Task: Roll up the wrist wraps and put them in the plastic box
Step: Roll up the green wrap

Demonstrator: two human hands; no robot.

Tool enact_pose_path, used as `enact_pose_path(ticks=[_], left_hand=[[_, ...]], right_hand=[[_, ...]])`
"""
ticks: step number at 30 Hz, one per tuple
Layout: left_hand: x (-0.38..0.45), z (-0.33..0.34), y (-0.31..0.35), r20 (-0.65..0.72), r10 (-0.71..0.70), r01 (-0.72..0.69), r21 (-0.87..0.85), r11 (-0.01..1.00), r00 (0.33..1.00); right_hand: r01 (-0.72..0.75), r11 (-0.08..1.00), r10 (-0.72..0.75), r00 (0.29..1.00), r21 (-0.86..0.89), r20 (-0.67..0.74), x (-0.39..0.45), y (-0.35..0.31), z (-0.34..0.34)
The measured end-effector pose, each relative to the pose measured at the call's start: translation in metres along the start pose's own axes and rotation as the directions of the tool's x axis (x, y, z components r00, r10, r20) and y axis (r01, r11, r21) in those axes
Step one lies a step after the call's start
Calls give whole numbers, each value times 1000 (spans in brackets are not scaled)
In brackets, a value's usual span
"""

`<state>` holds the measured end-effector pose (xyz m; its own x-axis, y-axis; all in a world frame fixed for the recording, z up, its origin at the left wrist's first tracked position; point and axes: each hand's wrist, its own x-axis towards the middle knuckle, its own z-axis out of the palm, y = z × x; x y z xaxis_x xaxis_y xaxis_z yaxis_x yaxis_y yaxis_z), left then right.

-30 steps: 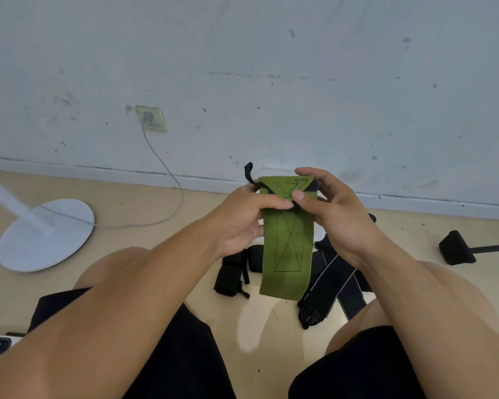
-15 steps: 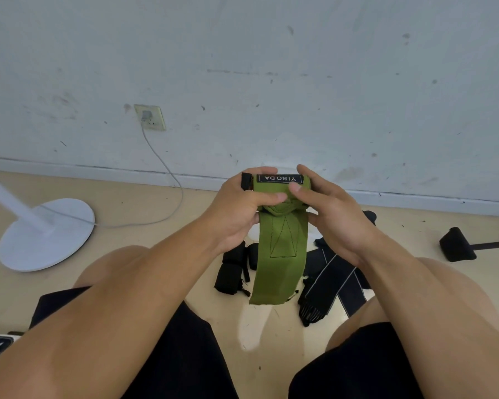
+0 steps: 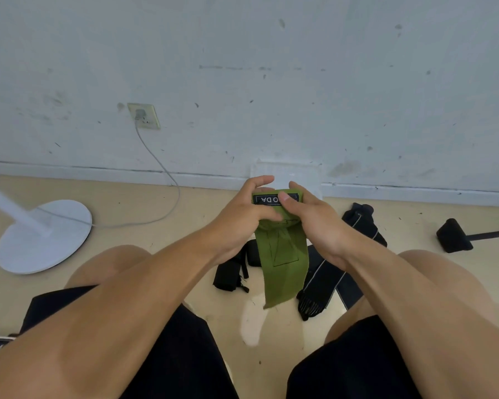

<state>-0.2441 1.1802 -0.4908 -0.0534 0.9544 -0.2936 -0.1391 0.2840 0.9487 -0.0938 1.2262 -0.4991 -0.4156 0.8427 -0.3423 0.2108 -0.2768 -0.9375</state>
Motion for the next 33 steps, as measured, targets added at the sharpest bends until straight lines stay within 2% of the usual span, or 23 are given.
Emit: enact_pose_path(ticks=[5, 14, 20, 28, 30, 33], left_hand=[[4, 0, 14, -47, -131, 120, -193, 974, 990], [0, -11, 21, 146, -262, 276, -89, 957, 954], [0, -10, 21, 138, -216, 237, -158, 958, 967], [1, -15, 18, 103, -113, 127, -144, 981, 988], [2, -17, 16, 69, -81, 90, -137, 986, 994], [3, -18, 14, -4, -34, 34, -111, 993, 999]], right_hand=[[68, 994, -67, 998, 87, -23, -4, -12, -4], [202, 979, -202, 979, -19, -20, -6, -10, -18], [210, 978, -210, 978, 14, 13, -3, -10, -18], [175, 984, -176, 984, 38, 14, 0, -11, -8], [146, 989, -146, 989, 34, 7, 0, -9, -7], [114, 993, -115, 991, 15, 70, 1, -6, -6]])
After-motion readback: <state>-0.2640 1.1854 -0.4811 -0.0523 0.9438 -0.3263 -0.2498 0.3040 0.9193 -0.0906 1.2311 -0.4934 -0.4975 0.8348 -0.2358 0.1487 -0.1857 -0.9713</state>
